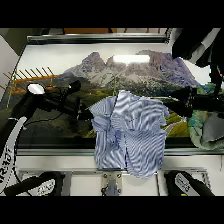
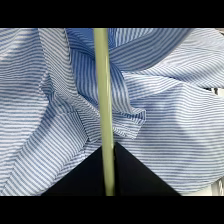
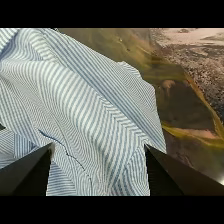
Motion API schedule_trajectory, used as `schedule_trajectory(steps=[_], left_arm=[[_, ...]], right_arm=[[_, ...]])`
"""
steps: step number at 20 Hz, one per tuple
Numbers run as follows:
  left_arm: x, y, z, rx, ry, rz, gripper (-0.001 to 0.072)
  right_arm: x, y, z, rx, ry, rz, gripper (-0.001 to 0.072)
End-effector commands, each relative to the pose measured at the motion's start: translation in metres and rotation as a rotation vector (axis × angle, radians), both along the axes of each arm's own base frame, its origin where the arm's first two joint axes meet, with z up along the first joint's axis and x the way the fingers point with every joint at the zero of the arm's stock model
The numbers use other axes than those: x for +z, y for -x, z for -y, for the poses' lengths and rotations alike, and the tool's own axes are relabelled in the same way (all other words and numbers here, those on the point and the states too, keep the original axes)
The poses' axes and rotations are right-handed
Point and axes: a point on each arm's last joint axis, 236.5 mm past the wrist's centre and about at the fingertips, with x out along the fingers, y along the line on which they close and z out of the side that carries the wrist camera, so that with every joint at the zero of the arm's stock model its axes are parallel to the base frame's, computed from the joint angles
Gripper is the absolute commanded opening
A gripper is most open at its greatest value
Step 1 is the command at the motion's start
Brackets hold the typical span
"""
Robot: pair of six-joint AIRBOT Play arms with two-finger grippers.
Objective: Fold the clothes and pants, and hang the long-sleeved shirts on hangers.
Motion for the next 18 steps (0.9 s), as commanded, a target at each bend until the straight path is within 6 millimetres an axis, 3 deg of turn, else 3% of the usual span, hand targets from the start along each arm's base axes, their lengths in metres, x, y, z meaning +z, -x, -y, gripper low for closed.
schedule_trajectory(steps=[1, 6, 13, 18], left_arm=[[0.001, 0.004, 0.000, -0.014, 0.003, -0.010, 0.0014], [0.001, 0.004, -0.001, -0.013, 0.003, -0.010, 0.0013], [0.001, 0.004, -0.001, -0.013, 0.003, -0.010, 0.0013], [0.001, 0.004, -0.001, -0.013, 0.003, -0.010, 0.0013]], right_arm=[[-0.012, -0.001, -0.001, 0.085, -0.118, 0.039, 0.0621], [-0.024, 0.011, -0.016, 0.237, -0.254, -0.020, 0.0622], [-0.047, 0.005, -0.067, 0.323, -0.228, -0.054, 0.0622], [-0.050, 0.006, -0.081, 0.334, -0.221, -0.078, 0.0622]])
